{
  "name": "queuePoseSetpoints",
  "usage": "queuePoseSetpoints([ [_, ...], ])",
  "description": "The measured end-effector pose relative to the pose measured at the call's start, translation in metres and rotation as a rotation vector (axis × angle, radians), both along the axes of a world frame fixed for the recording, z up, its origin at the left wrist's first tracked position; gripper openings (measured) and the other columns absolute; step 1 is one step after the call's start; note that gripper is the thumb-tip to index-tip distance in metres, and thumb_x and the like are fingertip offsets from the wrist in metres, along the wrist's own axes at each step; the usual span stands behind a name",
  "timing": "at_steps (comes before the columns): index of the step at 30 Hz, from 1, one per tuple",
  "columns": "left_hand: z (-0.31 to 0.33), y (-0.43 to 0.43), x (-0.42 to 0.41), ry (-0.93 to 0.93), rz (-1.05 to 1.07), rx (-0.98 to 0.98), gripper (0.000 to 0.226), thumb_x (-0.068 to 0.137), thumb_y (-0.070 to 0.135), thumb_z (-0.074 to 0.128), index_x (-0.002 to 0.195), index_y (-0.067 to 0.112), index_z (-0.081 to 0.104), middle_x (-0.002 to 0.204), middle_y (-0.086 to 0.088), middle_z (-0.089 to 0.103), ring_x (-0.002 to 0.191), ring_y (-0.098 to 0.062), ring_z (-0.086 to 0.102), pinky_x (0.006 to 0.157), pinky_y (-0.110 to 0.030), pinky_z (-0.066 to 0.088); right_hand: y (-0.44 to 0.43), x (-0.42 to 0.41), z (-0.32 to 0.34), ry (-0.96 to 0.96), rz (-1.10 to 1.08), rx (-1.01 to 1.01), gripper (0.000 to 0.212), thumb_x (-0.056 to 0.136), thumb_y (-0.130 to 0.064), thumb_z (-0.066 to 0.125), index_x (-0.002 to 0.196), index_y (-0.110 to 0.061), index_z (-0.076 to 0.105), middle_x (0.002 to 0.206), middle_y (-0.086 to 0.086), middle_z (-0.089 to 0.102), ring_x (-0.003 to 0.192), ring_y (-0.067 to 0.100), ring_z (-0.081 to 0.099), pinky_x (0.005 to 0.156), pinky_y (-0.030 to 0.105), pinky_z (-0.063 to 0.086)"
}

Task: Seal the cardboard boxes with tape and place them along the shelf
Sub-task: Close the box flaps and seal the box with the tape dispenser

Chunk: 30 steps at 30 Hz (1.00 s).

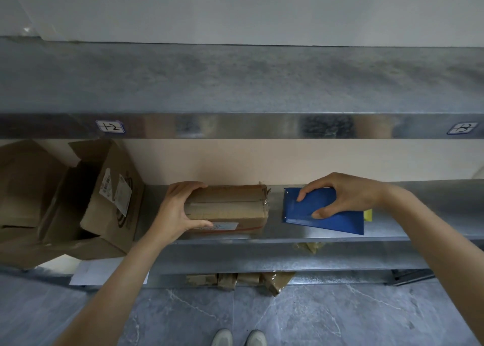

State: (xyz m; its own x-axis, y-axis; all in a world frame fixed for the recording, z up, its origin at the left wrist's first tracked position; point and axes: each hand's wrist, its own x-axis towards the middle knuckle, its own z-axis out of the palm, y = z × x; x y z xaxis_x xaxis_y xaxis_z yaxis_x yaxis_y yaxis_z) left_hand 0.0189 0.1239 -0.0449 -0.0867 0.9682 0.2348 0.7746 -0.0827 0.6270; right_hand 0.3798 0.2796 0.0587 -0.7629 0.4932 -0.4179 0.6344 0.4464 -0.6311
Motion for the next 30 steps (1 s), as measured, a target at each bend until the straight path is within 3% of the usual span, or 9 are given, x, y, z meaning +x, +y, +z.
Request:
queuePoseSetpoints([
  [3,-0.001,0.002,0.000,0.009,0.013,-0.007,0.082,0.055,0.044,0.093,0.126,0.027,0.057,0.129,0.012,0.051,0.126,-0.014,0.041,0.103,-0.029,0.036,-0.005,0.008,0.019,0.008,-0.021,-0.008,0.034,0.078,-0.043,0.079,0.109,-0.050,0.066,0.118,-0.027,0.062,0.104,0.002,0.062,0.094,0.033,0.052],
  [10,0.001,0.003,-0.001,0.006,-0.005,0.005,0.083,0.054,0.039,0.095,0.127,0.021,0.059,0.129,0.006,0.055,0.124,-0.019,0.045,0.103,-0.034,0.040,-0.016,0.012,0.036,0.045,-0.055,0.029,0.036,0.077,-0.041,0.080,0.109,-0.050,0.066,0.118,-0.022,0.064,0.107,0.009,0.063,0.095,0.039,0.051],
  [15,0.001,0.002,-0.001,-0.001,-0.007,0.018,0.084,0.052,0.039,0.096,0.126,0.020,0.060,0.128,0.003,0.057,0.121,-0.017,0.045,0.101,-0.031,0.038,-0.015,0.004,0.018,-0.009,-0.065,0.037,0.034,0.079,-0.038,0.080,0.108,-0.049,0.066,0.119,-0.026,0.062,0.104,0.000,0.060,0.091,0.023,0.050],
  [17,0.000,0.001,-0.001,-0.002,-0.008,0.020,0.084,0.052,0.039,0.096,0.126,0.020,0.060,0.127,0.005,0.056,0.120,-0.014,0.044,0.101,-0.029,0.036,-0.013,0.001,0.009,-0.024,-0.072,0.049,0.034,0.079,-0.038,0.080,0.108,-0.049,0.066,0.119,-0.027,0.060,0.100,-0.008,0.057,0.081,0.011,0.047],
  [19,0.000,0.001,0.000,-0.006,-0.005,0.019,0.083,0.053,0.039,0.095,0.126,0.021,0.059,0.127,0.007,0.055,0.121,-0.013,0.042,0.101,-0.028,0.036,-0.012,-0.002,0.002,-0.034,-0.079,0.066,0.033,0.079,-0.040,0.080,0.105,-0.053,0.064,0.117,-0.032,0.058,0.097,-0.011,0.056,0.076,0.008,0.045],
  [23,-0.001,0.001,0.001,-0.020,0.004,-0.002,0.083,0.055,0.042,0.094,0.128,0.026,0.057,0.129,0.011,0.052,0.125,-0.011,0.039,0.103,-0.031,0.037,-0.011,-0.011,-0.011,-0.036,-0.092,0.117,0.032,0.079,-0.043,0.078,0.104,-0.056,0.063,0.117,-0.033,0.058,0.104,-0.005,0.055,0.086,0.016,0.045],
  [27,-0.003,0.001,0.001,-0.013,0.021,-0.023,0.083,0.055,0.044,0.093,0.128,0.028,0.057,0.132,0.009,0.053,0.127,-0.014,0.039,0.105,-0.033,0.038,-0.015,-0.031,-0.019,-0.033,-0.087,0.158,0.033,0.079,-0.040,0.077,0.106,-0.051,0.064,0.118,-0.024,0.061,0.106,0.003,0.056,0.092,0.025,0.046],
  [30,-0.003,0.000,0.001,-0.004,0.029,-0.021,0.083,0.056,0.045,0.092,0.128,0.028,0.056,0.129,0.015,0.049,0.127,-0.015,0.039,0.104,-0.032,0.037,-0.016,-0.045,-0.017,-0.094,-0.060,0.218,0.032,0.076,-0.046,0.075,0.104,-0.054,0.061,0.108,-0.013,0.065,0.094,0.013,0.060,0.085,0.038,0.052],
])
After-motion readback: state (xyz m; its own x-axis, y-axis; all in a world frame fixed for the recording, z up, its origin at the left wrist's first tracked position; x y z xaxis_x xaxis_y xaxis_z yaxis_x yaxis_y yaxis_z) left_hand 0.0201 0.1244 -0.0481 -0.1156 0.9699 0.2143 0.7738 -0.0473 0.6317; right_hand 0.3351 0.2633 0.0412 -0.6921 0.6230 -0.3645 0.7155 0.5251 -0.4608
